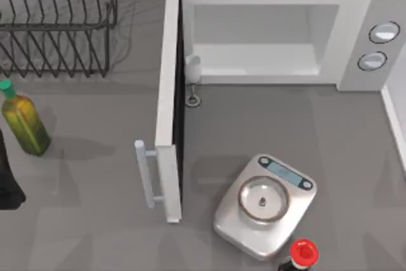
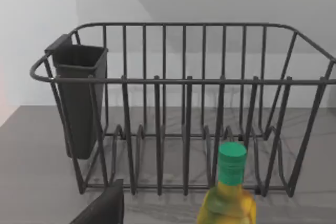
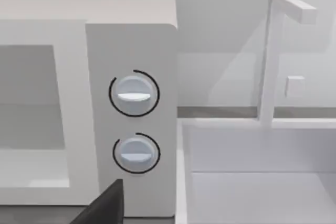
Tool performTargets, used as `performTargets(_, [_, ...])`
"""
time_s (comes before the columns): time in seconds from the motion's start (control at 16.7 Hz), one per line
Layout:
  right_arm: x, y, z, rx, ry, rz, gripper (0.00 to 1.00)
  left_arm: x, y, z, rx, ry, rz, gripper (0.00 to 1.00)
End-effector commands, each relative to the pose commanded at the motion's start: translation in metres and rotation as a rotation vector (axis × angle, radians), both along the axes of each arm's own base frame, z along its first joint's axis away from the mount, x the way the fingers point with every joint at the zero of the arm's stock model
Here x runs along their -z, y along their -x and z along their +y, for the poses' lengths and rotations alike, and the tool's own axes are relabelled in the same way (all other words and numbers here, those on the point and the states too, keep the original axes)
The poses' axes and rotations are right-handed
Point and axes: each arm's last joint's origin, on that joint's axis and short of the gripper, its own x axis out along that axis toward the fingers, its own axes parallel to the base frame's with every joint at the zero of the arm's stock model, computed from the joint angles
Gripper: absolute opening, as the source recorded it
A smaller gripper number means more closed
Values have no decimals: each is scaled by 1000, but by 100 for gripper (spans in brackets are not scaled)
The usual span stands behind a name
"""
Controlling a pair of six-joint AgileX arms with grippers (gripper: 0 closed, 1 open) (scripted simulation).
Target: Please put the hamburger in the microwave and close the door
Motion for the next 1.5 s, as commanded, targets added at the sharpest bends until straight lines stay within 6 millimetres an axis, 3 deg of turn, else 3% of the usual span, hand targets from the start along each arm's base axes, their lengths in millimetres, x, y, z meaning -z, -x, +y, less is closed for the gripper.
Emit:
performTargets(0.3, [-7, -1, 1, -9, 60, 76, 100, 0, 0, 0, 0, 0, 0, 100])
performTargets(0.6, [-20, -16, 3, -82, 291, 449, 100, 0, 0, 0, 0, 0, 0, 100])
performTargets(0.9, [-17, -46, 8, -328, 551, 977, 100, 0, 0, 0, 0, 0, 0, 100])
performTargets(1.08, [-15, -64, 11, -512, 665, 1205, 100, 0, 0, 0, 0, 0, 0, 100])
performTargets(1.32, [-13, -85, 15, -704, 751, 1385, 100, 0, 0, 0, 0, 0, 0, 100])
performTargets(1.5, [-12, -92, 16, -762, 774, 1427, 100, 0, 0, 0, 0, 0, 0, 100])
